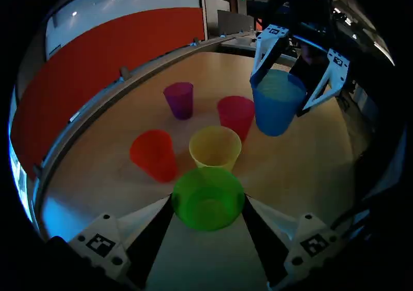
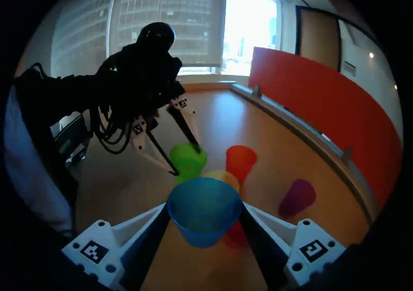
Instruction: Pour water
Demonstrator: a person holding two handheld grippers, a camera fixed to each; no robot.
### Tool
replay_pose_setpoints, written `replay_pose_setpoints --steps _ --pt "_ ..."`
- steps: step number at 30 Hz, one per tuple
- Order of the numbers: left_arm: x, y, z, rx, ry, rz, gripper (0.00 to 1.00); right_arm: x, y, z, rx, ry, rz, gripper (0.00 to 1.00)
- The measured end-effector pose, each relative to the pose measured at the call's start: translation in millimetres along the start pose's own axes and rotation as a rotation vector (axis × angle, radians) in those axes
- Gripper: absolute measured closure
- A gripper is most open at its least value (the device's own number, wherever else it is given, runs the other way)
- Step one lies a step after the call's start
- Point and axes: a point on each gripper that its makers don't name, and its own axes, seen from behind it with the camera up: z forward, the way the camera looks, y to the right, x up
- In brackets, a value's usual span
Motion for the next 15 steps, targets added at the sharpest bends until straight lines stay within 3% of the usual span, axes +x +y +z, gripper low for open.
replay_pose_setpoints --steps 15 --pt "-11 0.5 10.1 -0.008 -0.011 -0.005 0.11 -15 -6 8.2 0.019 -0.024 -0.005 0.06"
